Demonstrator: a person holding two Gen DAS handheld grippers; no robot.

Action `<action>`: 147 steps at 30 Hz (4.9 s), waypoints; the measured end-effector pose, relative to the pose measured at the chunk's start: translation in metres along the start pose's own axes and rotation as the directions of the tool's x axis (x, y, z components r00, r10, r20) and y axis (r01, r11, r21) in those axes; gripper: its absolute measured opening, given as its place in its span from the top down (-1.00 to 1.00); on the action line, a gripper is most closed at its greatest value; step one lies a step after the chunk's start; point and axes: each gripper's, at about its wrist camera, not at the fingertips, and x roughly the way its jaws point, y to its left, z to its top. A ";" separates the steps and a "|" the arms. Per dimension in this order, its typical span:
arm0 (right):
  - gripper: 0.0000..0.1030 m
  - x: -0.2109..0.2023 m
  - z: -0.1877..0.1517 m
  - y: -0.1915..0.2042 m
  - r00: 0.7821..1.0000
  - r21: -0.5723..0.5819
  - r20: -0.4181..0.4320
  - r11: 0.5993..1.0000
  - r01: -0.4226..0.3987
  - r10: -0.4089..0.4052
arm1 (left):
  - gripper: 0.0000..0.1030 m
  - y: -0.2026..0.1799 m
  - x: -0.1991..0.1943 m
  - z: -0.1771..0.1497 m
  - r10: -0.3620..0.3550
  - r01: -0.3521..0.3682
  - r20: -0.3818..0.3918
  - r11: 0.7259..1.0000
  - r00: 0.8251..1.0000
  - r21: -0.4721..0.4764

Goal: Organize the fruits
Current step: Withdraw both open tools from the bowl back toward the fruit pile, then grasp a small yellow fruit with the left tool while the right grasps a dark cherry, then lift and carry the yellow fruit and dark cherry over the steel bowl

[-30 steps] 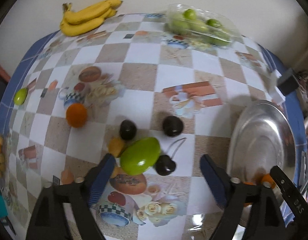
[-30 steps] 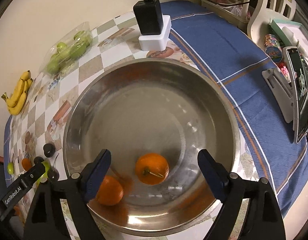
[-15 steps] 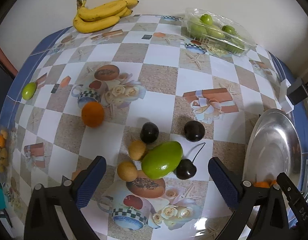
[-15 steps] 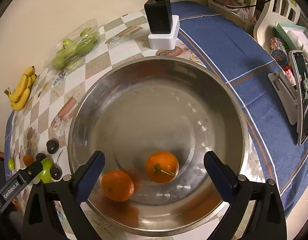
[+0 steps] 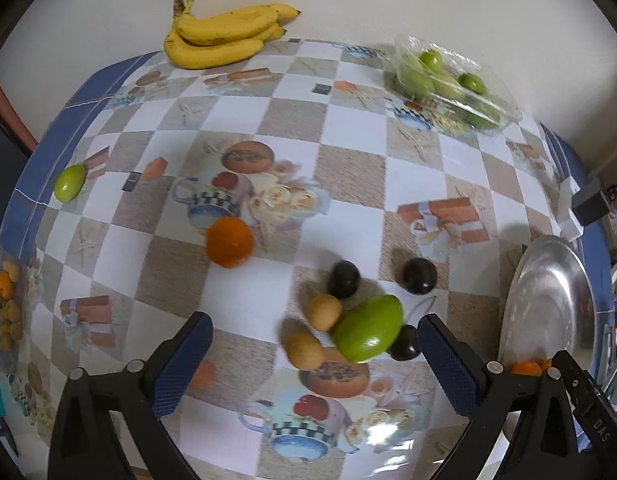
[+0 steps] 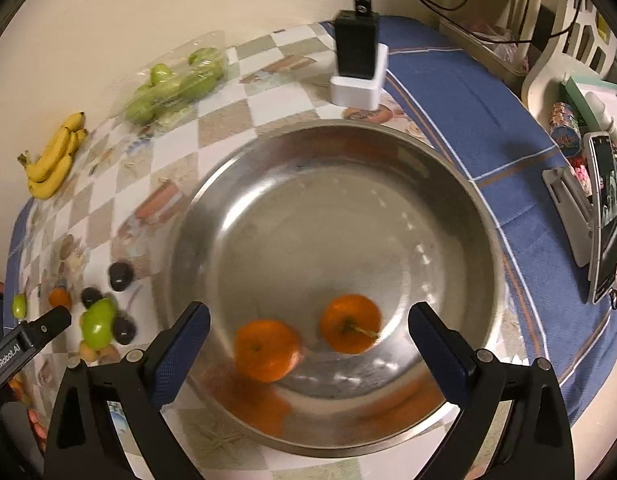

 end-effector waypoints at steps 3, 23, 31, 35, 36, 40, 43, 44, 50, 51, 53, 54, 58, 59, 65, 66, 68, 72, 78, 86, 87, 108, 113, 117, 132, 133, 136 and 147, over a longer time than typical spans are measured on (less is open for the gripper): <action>-0.93 -0.002 -0.002 0.015 1.000 -0.033 -0.007 0.999 -0.016 0.016 | -1.00 0.016 -0.006 0.004 0.015 -0.015 0.023 1.000 1.000 -0.004; -0.93 0.000 -0.030 0.140 0.979 -0.256 -0.063 0.946 -0.201 0.191 | -1.00 0.107 -0.017 0.010 0.015 -0.004 0.058 0.984 0.998 -0.177; -0.93 0.017 -0.035 0.149 0.981 -0.292 -0.094 0.937 -0.190 0.169 | -1.00 0.097 0.007 0.005 -0.016 0.018 0.012 0.986 1.000 -0.169; -0.93 0.026 -0.034 0.154 0.980 -0.311 -0.125 0.931 -0.190 0.158 | -1.00 0.086 0.015 0.004 -0.029 0.028 -0.008 0.991 1.000 -0.129; -0.93 0.028 -0.034 0.155 0.980 -0.320 -0.136 0.929 -0.184 0.147 | -1.00 0.084 0.016 0.004 -0.030 0.029 -0.011 0.992 0.999 -0.121; -0.91 0.032 -0.036 0.155 0.985 -0.343 -0.128 0.926 -0.156 0.118 | -0.98 0.080 0.019 0.003 -0.057 0.052 -0.033 0.991 0.998 -0.119; -0.49 0.030 -0.036 0.155 0.987 -0.353 -0.114 0.924 -0.146 0.112 | -0.86 0.078 0.023 0.001 -0.091 0.084 -0.051 0.988 0.995 -0.130; -0.30 0.030 -0.037 0.156 0.987 -0.357 -0.116 0.923 -0.143 0.108 | -0.78 0.076 0.025 0.000 -0.103 0.095 -0.062 0.988 0.993 -0.126; 0.04 0.040 -0.036 0.155 0.983 -0.340 -0.141 0.927 -0.159 0.117 | -0.43 0.064 0.034 -0.005 -0.183 0.169 -0.110 0.978 0.977 -0.124; 0.08 0.041 -0.036 0.155 0.982 -0.339 -0.144 0.927 -0.163 0.120 | -0.35 0.062 0.036 -0.006 -0.192 0.178 -0.120 0.976 0.974 -0.124; 0.15 0.042 -0.035 0.156 0.980 -0.332 -0.151 0.927 -0.172 0.128 | -0.21 0.057 0.039 -0.009 -0.207 0.191 -0.138 0.974 0.969 -0.123; 0.16 0.043 -0.035 0.156 0.979 -0.329 -0.154 0.928 -0.177 0.132 | -0.12 0.056 0.040 -0.009 -0.216 0.198 -0.146 0.972 0.966 -0.127; 0.28 0.046 -0.035 0.158 0.978 -0.331 -0.160 0.926 -0.180 0.133 | -0.05 0.052 0.043 -0.010 -0.220 0.201 -0.156 0.971 0.963 -0.128; 0.31 0.046 -0.034 0.159 0.977 -0.331 -0.162 0.925 -0.184 0.136 | -0.03 0.052 0.042 -0.011 -0.222 0.203 -0.156 0.971 0.963 -0.128; 0.50 0.049 -0.035 0.162 0.975 -0.333 -0.173 0.924 -0.189 0.137 | 0.10 0.050 0.046 -0.013 -0.262 0.238 -0.170 0.960 0.950 -0.147; 0.51 0.049 -0.034 0.162 0.973 -0.330 -0.178 0.923 -0.197 0.144 | 0.14 0.051 0.046 -0.013 -0.267 0.243 -0.172 0.959 0.948 -0.149; 0.53 0.049 -0.034 0.162 0.973 -0.327 -0.179 0.924 -0.199 0.146 | 0.22 0.050 0.046 -0.013 -0.278 0.254 -0.172 0.956 0.945 -0.150; 0.60 0.045 -0.032 0.157 0.971 -0.305 -0.179 0.929 -0.208 0.158 | 0.35 0.044 0.047 -0.014 -0.283 0.261 -0.177 0.955 0.943 -0.137; 0.62 0.039 -0.029 0.151 0.970 -0.287 -0.176 0.934 -0.211 0.165 | 0.49 0.038 0.046 -0.015 -0.286 0.266 -0.173 0.956 0.943 -0.127; 0.69 0.026 -0.022 0.144 0.964 -0.257 -0.162 0.935 -0.246 0.209 | 0.50 0.047 0.033 -0.012 -0.276 0.259 -0.125 0.956 0.953 -0.140; 0.69 0.024 -0.021 0.143 0.964 -0.253 -0.157 0.935 -0.249 0.215 | 0.50 0.048 0.031 -0.012 -0.277 0.261 -0.118 0.955 0.954 -0.140; 0.45 0.047 -0.026 0.158 0.963 -0.276 -0.201 0.933 -0.233 0.181 | 0.50 0.066 0.027 -0.007 -0.252 0.231 -0.081 0.950 0.964 -0.210; 0.45 0.053 -0.027 0.161 0.963 -0.286 -0.205 0.930 -0.230 0.175 | 0.50 0.067 0.028 -0.006 -0.252 0.230 -0.081 0.949 0.964 -0.214; 0.45 0.055 -0.026 0.165 0.967 -0.297 -0.199 0.930 -0.217 0.162 | 0.50 0.068 0.028 -0.004 -0.250 0.228 -0.080 0.950 0.965 -0.214; 0.47 0.057 -0.026 0.160 0.964 -0.280 -0.204 0.933 -0.224 0.170 | 0.50 0.071 0.028 -0.003 -0.234 0.213 -0.071 0.951 0.970 -0.224; 0.47 0.056 -0.026 0.160 0.963 -0.276 -0.203 0.934 -0.228 0.175 | 0.50 0.071 0.027 -0.003 -0.233 0.213 -0.070 0.951 0.970 -0.224; 0.47 0.051 -0.024 0.157 0.961 -0.264 -0.198 0.934 -0.240 0.191 | 0.50 0.070 0.026 -0.002 -0.231 0.211 -0.064 0.951 0.971 -0.225; 0.47 0.010 -0.009 0.139 0.962 -0.215 -0.119 0.939 -0.267 0.246 | 0.50 0.063 0.000 0.008 -0.228 0.225 0.010 0.953 0.974 -0.203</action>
